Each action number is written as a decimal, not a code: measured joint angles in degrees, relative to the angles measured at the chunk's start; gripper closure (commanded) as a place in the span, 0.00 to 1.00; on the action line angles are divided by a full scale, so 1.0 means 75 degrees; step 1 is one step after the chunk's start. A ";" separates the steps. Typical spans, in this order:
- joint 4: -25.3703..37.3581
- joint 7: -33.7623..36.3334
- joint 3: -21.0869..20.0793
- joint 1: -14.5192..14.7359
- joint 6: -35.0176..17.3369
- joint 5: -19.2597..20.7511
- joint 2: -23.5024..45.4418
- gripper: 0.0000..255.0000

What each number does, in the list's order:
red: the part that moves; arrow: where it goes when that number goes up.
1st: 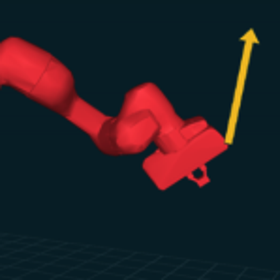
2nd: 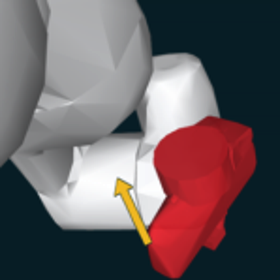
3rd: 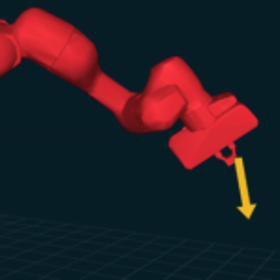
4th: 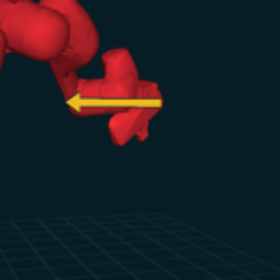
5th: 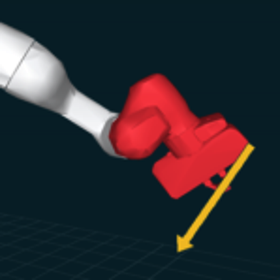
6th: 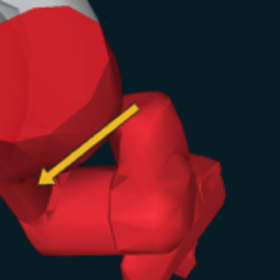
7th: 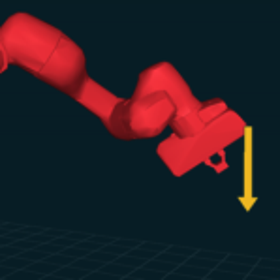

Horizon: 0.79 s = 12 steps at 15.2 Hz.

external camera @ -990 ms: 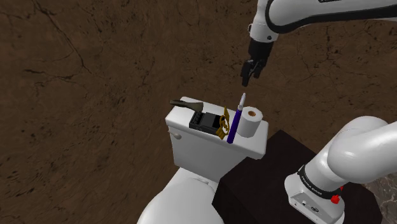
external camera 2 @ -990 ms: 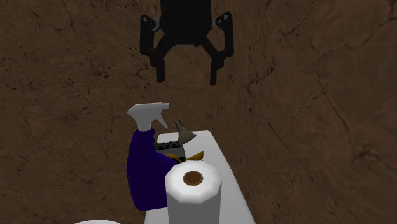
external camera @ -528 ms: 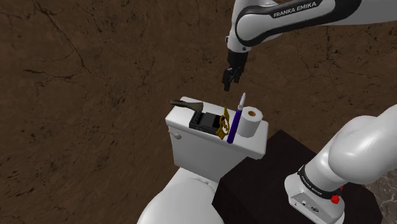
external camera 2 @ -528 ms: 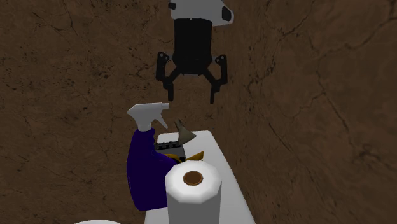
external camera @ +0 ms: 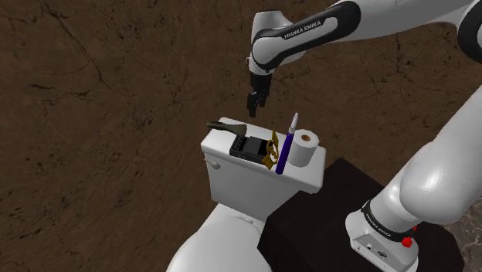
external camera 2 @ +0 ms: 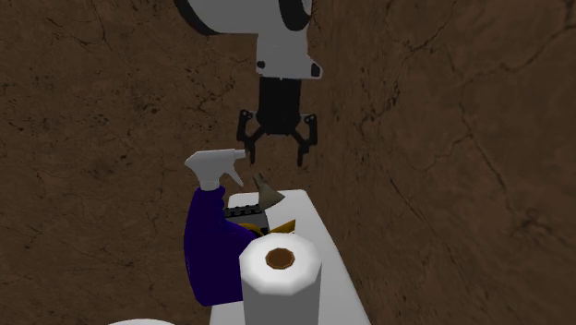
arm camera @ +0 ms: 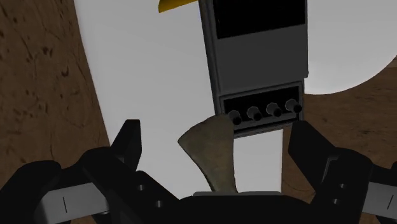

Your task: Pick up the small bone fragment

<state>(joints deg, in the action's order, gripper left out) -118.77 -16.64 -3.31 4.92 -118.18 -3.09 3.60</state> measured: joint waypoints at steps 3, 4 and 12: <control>0.0592 -0.0211 -0.0109 0.0101 -0.0188 -0.0007 0.0834 0.00; 0.0878 -0.0300 -0.0136 0.0121 -0.0194 -0.0001 0.1144 0.00; 0.2595 -0.0739 -0.0354 0.0345 -0.0316 0.0098 0.3115 0.00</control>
<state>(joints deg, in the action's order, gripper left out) -99.30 -22.19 -5.97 7.50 -120.55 -2.36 26.96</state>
